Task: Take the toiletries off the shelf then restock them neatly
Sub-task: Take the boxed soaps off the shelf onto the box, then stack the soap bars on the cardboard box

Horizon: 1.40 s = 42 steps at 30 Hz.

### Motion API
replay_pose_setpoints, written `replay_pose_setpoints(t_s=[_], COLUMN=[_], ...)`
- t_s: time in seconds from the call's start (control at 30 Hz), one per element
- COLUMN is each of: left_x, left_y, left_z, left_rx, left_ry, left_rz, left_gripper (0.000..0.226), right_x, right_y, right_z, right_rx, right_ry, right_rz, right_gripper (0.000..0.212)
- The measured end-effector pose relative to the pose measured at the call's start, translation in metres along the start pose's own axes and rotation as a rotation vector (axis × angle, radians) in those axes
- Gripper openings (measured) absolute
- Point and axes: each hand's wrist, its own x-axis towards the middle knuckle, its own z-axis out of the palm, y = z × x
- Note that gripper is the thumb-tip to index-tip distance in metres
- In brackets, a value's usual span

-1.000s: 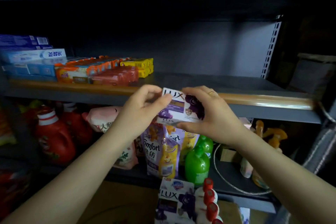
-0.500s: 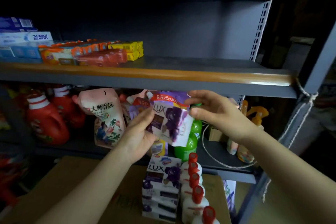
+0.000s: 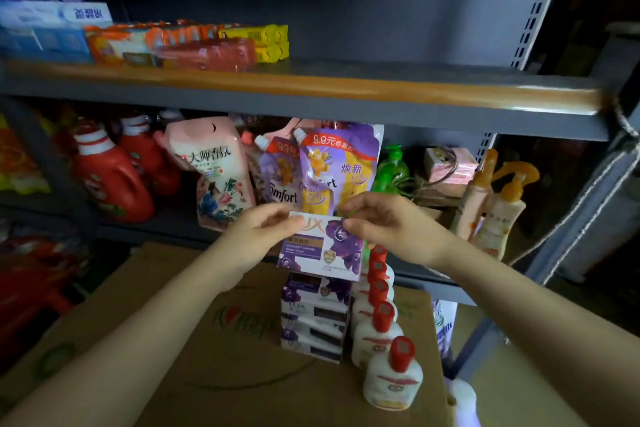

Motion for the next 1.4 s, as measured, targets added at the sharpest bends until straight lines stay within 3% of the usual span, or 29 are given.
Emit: replay_pose_setpoints(t_s=[0.07,0.17,0.47,0.6,0.7,0.83,1.0,1.13,1.27,1.4], left_x=[0.002,0.002,0.008,0.005,0.005,0.008,0.025,0.054,0.089,0.112], left_y=[-0.010,-0.021,-0.029,-0.024,-0.008,0.029,0.059,0.063,0.054,0.041], left_z=[0.002,0.005,0.019,0.018,0.005,-0.034,-0.112,-0.179,-0.228,-0.251], left_rx=[0.027,0.117,0.408,0.386,0.428,0.657,1.086,1.283,1.391,1.421], left_ry=[0.032,0.049,0.126,0.084,0.174,0.471,0.652,0.653,0.545,0.505], left_rz=[-0.142,-0.210,-0.237,-0.226,-0.092,0.216,0.545,0.544,0.561,0.727], left_gripper=[0.016,0.019,0.030,0.026,0.024,0.029,0.048,0.071,0.079,0.075], right_x=[0.004,0.005,0.008,0.013,0.018,0.044,0.101,0.151,0.199,0.248], right_y=[0.011,0.017,0.023,0.013,-0.006,-0.048,-0.109,-0.134,-0.158,-0.179], right_z=[0.008,0.011,0.000,-0.005,-0.007,-0.005,0.007,0.025,0.046,0.066], right_rx=[-0.138,-0.244,-0.089,0.060,0.040,-0.067,-0.138,-0.159,-0.454,-0.760], right_ry=[-0.006,-0.003,-0.109,-0.131,-0.116,-0.045,0.292,0.454,0.422,0.269], right_rz=[0.022,0.003,-0.045,-0.114,-0.182,-0.276,-0.403,-0.387,-0.422,-0.436], right_gripper=[0.018,0.017,0.009,0.015,0.009,0.008,0.010,0.011,0.025,0.050])
